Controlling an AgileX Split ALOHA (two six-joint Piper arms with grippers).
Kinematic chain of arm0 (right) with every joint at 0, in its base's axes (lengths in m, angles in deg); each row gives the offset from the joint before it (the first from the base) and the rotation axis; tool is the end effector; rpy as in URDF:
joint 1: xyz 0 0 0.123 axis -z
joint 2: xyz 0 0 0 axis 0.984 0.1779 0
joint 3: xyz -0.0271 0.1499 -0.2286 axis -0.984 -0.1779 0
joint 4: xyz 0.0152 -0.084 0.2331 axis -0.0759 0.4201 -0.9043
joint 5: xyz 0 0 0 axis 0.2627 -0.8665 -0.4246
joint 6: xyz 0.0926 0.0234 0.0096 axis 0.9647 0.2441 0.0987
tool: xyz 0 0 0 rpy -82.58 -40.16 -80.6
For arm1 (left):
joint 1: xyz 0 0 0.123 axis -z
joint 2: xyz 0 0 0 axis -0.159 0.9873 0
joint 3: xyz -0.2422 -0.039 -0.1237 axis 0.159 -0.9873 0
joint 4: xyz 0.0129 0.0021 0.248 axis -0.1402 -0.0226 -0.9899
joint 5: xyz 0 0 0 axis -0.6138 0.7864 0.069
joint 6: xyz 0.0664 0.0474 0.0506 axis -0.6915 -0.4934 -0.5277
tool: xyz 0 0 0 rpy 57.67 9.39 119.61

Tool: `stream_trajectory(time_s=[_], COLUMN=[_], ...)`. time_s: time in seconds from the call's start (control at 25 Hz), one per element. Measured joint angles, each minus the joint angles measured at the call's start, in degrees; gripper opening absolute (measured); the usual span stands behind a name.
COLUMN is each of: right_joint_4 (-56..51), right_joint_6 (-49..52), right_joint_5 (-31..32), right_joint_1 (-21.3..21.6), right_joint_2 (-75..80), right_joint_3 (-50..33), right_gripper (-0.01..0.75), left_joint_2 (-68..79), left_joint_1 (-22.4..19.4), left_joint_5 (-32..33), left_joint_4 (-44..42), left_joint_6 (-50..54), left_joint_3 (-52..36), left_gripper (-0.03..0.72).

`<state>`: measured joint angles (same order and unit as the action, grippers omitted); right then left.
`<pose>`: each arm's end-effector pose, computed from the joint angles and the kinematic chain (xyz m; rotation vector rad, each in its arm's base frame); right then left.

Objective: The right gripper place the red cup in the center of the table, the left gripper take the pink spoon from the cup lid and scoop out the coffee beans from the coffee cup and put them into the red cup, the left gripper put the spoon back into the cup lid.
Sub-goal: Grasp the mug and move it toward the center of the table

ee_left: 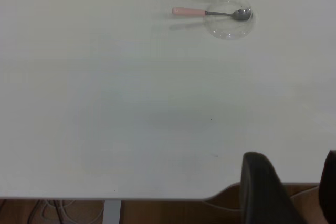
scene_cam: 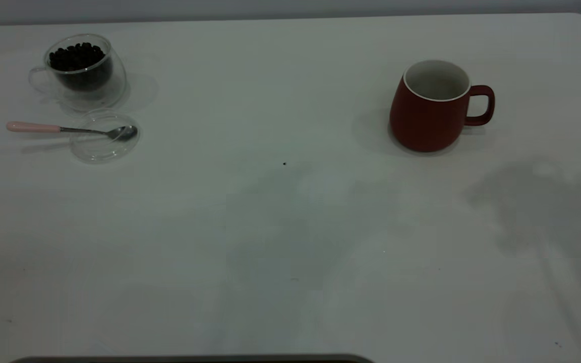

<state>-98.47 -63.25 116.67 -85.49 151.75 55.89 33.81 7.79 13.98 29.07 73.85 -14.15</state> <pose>0.2933 0.0416 0.2048 -0.7630 2.4986 0.0384 0.0025 0.0001 0.2636 -0.0173 2.1122 0.0184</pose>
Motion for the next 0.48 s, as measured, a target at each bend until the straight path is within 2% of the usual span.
stream_trajectory(time_s=[0.2, 0.48], right_joint_4=[-0.1, -0.4], right_joint_6=[-9.5, -33.4], right_joint_5=[-2.3, -5.7], right_joint_1=[0.3, 4.1], right_joint_2=[16.2, 33.7], right_joint_3=[10.4, 20.8], right_gripper=[0.591, 0.589], left_joint_2=[0.0, 0.0], left_joint_1=[0.0, 0.0], left_joint_5=[0.0, 0.0], left_joint_4=[0.0, 0.0], left_joint_6=[-0.2, -0.2], left_joint_3=[0.0, 0.0], left_gripper=[0.330, 0.330])
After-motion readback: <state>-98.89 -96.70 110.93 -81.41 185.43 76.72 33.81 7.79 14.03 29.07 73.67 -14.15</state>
